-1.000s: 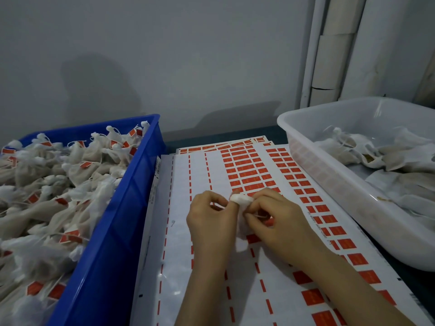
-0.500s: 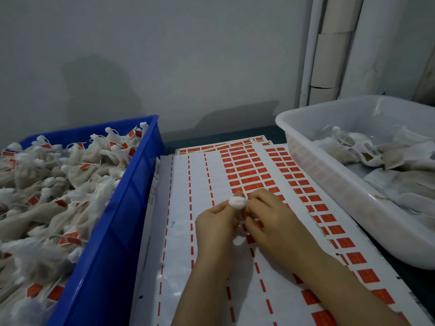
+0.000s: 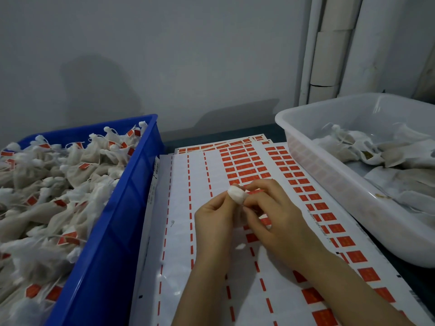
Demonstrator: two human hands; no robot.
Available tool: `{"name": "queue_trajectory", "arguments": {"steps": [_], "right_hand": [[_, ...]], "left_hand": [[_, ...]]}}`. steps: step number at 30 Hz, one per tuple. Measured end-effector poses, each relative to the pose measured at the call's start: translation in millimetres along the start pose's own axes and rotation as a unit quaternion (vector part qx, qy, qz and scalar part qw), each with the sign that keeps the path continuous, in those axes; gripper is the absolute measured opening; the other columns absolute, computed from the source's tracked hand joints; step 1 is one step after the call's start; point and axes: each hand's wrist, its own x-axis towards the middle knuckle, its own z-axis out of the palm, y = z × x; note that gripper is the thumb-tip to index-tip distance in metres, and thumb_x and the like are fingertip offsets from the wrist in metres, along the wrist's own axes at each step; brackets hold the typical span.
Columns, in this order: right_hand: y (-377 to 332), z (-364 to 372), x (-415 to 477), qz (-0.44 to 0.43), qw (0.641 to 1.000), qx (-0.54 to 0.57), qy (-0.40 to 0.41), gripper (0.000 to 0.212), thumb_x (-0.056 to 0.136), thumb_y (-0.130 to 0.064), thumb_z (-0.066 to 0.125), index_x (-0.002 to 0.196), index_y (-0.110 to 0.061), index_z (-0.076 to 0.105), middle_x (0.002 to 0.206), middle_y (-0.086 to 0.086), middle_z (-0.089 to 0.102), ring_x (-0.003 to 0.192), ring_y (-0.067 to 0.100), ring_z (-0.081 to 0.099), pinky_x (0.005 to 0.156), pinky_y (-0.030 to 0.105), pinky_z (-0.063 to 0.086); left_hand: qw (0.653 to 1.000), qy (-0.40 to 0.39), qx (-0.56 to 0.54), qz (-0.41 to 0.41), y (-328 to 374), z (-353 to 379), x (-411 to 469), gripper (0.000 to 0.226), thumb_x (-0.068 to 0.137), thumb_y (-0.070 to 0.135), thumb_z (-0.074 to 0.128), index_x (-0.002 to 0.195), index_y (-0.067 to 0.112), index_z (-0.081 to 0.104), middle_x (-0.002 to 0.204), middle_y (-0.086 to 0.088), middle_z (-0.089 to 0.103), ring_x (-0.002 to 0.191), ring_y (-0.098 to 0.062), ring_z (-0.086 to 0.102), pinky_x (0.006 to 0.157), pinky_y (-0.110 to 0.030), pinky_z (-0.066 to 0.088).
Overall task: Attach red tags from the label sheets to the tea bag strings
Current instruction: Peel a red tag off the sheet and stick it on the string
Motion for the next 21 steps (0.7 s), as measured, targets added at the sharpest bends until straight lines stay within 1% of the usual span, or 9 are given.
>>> {"name": "queue_trajectory", "arguments": {"steps": [3, 6, 8, 10, 13, 15, 17, 19, 21], "right_hand": [[0, -4, 2, -0.022, 0.999, -0.046, 0.013, 0.017, 0.075, -0.02, 0.064, 0.088, -0.009, 0.068, 0.099, 0.006, 0.067, 0.082, 0.015, 0.066, 0.079, 0.013, 0.045], [2, -4, 3, -0.024, 0.998, -0.056, 0.029, 0.018, 0.075, -0.019, 0.064, 0.088, -0.007, 0.068, 0.091, 0.007, 0.069, 0.077, 0.017, 0.067, 0.081, 0.017, 0.047], [1, -5, 3, 0.011, 0.999, 0.015, 0.034, 0.016, 0.081, -0.02, 0.059, 0.089, -0.007, 0.065, 0.09, 0.003, 0.067, 0.077, 0.011, 0.062, 0.08, 0.008, 0.044], [-1, -6, 4, 0.052, 0.996, 0.067, 0.041, 0.025, 0.085, -0.03, 0.049, 0.09, -0.009, 0.062, 0.089, -0.006, 0.063, 0.078, 0.0, 0.055, 0.07, -0.006, 0.037], [-2, -8, 3, 0.09, 0.99, 0.091, 0.05, 0.037, 0.084, -0.041, 0.04, 0.094, -0.013, 0.062, 0.092, -0.015, 0.055, 0.076, -0.01, 0.048, 0.064, -0.011, 0.031], [0, -9, 3, 0.11, 0.987, 0.109, 0.045, 0.03, 0.084, -0.041, 0.043, 0.095, -0.019, 0.059, 0.093, -0.015, 0.055, 0.078, -0.011, 0.048, 0.068, -0.01, 0.034], [2, -10, 4, 0.121, 0.985, 0.114, 0.043, 0.023, 0.081, -0.035, 0.047, 0.095, -0.02, 0.059, 0.093, -0.014, 0.056, 0.08, -0.008, 0.05, 0.069, -0.003, 0.041], [3, -11, 4, 0.111, 0.987, 0.102, 0.049, 0.026, 0.081, -0.028, 0.05, 0.095, -0.012, 0.065, 0.092, -0.01, 0.059, 0.081, -0.004, 0.052, 0.073, 0.004, 0.041], [3, -12, 5, 0.11, 0.988, 0.098, 0.048, 0.023, 0.082, -0.021, 0.054, 0.094, -0.007, 0.067, 0.089, -0.005, 0.064, 0.079, -0.002, 0.053, 0.074, 0.007, 0.04]], "left_hand": [[1.0, -0.018, 0.008, 0.003, 2, 0, 0, 0.017, 0.081, 0.037, 0.064, 0.089, 0.025, 0.073, 0.077, 0.012, 0.073, 0.075, 0.002, 0.067, 0.051, -0.008, 0.048], [0.998, -0.062, 0.002, 0.015, 5, -3, -1, 0.027, 0.069, 0.047, 0.062, 0.087, 0.029, 0.072, 0.08, 0.015, 0.073, 0.077, 0.005, 0.066, 0.052, -0.007, 0.048], [0.996, -0.091, 0.0, 0.02, 7, -5, -1, 0.031, 0.061, 0.053, 0.061, 0.08, 0.033, 0.074, 0.083, 0.014, 0.073, 0.082, 0.001, 0.067, 0.056, -0.011, 0.051], [0.994, -0.109, 0.01, 0.018, 8, -6, 0, 0.025, 0.059, 0.055, 0.059, 0.072, 0.04, 0.074, 0.082, 0.016, 0.073, 0.082, -0.002, 0.068, 0.059, -0.013, 0.052], [0.992, -0.122, 0.039, 0.008, 8, -5, 1, 0.017, 0.057, 0.055, 0.058, 0.064, 0.047, 0.072, 0.076, 0.018, 0.072, 0.077, -0.006, 0.069, 0.058, -0.014, 0.052], [0.989, -0.138, 0.056, 0.011, 6, -7, 1, 0.017, 0.057, 0.054, 0.059, 0.062, 0.045, 0.072, 0.074, 0.018, 0.072, 0.074, -0.005, 0.069, 0.057, -0.013, 0.052], [0.983, -0.166, 0.073, 0.015, 5, -9, 2, 0.019, 0.058, 0.055, 0.06, 0.064, 0.042, 0.072, 0.077, 0.016, 0.072, 0.076, -0.004, 0.069, 0.059, -0.012, 0.052], [0.976, -0.194, 0.092, 0.021, 5, -11, 1, 0.018, 0.061, 0.054, 0.059, 0.064, 0.042, 0.073, 0.076, 0.016, 0.072, 0.076, 0.0, 0.068, 0.058, -0.007, 0.049], [0.972, -0.211, 0.099, 0.024, 7, -11, 0, 0.016, 0.062, 0.052, 0.059, 0.063, 0.044, 0.073, 0.074, 0.019, 0.072, 0.076, 0.005, 0.066, 0.056, -0.002, 0.045]]}}
